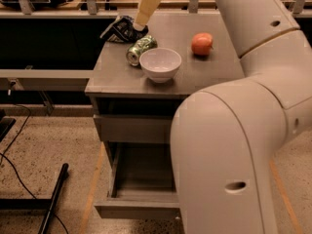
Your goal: Place green can into middle drawer
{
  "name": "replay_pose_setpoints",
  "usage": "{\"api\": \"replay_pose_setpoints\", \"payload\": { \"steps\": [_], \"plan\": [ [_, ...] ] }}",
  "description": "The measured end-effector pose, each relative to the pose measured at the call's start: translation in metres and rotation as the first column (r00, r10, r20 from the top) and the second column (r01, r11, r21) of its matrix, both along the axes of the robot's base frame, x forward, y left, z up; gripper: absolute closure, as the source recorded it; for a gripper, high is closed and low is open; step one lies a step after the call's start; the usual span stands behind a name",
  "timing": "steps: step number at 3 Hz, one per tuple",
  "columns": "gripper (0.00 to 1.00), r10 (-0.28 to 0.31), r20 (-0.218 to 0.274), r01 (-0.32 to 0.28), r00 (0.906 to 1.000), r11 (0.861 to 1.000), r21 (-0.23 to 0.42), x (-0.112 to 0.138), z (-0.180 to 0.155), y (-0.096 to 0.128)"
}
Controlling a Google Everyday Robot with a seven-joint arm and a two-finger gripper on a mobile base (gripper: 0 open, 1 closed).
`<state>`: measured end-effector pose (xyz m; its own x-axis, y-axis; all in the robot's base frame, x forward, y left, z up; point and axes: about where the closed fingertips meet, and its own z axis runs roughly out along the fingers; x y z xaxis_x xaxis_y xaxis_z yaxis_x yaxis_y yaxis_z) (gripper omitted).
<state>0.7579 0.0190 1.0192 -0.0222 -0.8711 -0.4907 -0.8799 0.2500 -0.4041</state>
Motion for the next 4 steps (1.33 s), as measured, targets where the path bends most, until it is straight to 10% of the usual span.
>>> {"api": "replay_pose_setpoints", "payload": {
  "steps": [2, 4],
  "plan": [
    [0.0, -0.062, -0.029, 0.061, 0.9977, 0.997, -0.038, 0.036, -0.046, 0.043],
    [0.0, -0.123, -0.078, 0.118, 0.9894, 0.991, -0.066, 0.039, -0.066, 0.04]
  ]
}}
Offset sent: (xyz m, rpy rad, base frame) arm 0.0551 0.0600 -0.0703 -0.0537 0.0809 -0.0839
